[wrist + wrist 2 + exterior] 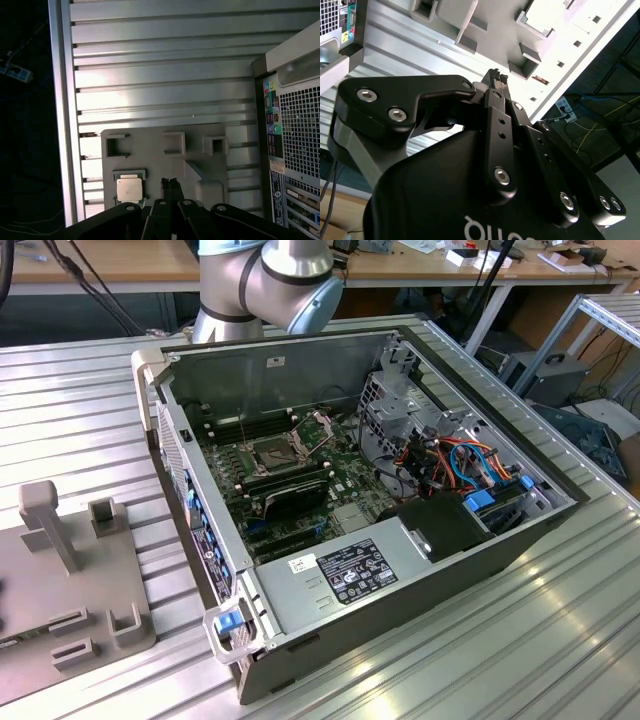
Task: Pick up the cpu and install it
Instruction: 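Reach for the cpu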
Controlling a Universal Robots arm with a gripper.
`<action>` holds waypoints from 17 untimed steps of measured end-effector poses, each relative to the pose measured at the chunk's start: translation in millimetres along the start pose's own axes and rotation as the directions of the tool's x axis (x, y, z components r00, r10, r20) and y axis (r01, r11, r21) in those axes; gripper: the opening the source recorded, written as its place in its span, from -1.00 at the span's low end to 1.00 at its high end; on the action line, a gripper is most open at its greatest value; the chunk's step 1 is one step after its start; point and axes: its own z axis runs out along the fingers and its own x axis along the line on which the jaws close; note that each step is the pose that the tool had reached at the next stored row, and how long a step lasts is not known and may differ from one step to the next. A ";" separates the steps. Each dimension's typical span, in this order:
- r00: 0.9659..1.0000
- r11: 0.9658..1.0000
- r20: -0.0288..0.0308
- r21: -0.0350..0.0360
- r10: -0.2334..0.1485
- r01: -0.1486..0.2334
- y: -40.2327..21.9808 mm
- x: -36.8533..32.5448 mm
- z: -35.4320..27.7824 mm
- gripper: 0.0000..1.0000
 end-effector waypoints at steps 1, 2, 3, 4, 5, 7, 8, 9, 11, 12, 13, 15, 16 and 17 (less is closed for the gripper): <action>1.000 1.000 0.000 0.000 0.000 0.000 -0.1 0.6 0.7 -0.79; 1.000 1.000 0.000 0.000 0.000 0.000 -0.2 1.6 1.6 -0.79; 1.000 1.000 0.000 0.000 0.000 0.000 -0.3 2.6 2.7 -0.79; 1.000 1.000 0.000 0.000 0.000 0.000 -0.4 3.1 3.2 -0.79; 1.000 1.000 0.000 0.000 0.000 0.000 -0.5 3.6 3.9 -0.79; 1.000 1.000 0.000 0.000 0.000 0.000 -0.5 4.5 5.3 -0.79; 1.000 1.000 0.000 0.000 0.000 0.000 -0.6 4.8 5.8 -0.79; 1.000 1.000 0.000 0.000 0.000 0.000 -0.6 4.8 5.8 -0.79; 1.000 1.000 0.000 0.000 0.000 0.000 -0.6 4.9 6.6 -0.79; 1.000 1.000 0.000 0.000 0.000 0.000 -0.6 4.9 6.9 -0.79; 1.000 1.000 0.000 0.000 0.000 0.000 -0.6 4.9 6.9 -0.79; 1.000 1.000 0.000 0.000 0.000 0.000 -0.6 4.9 6.9 -0.79; 1.000 1.000 0.000 0.000 0.000 0.000 -0.6 4.9 6.9 -0.79; 1.000 1.000 0.000 0.000 0.000 0.000 -0.6 4.9 6.9 -0.79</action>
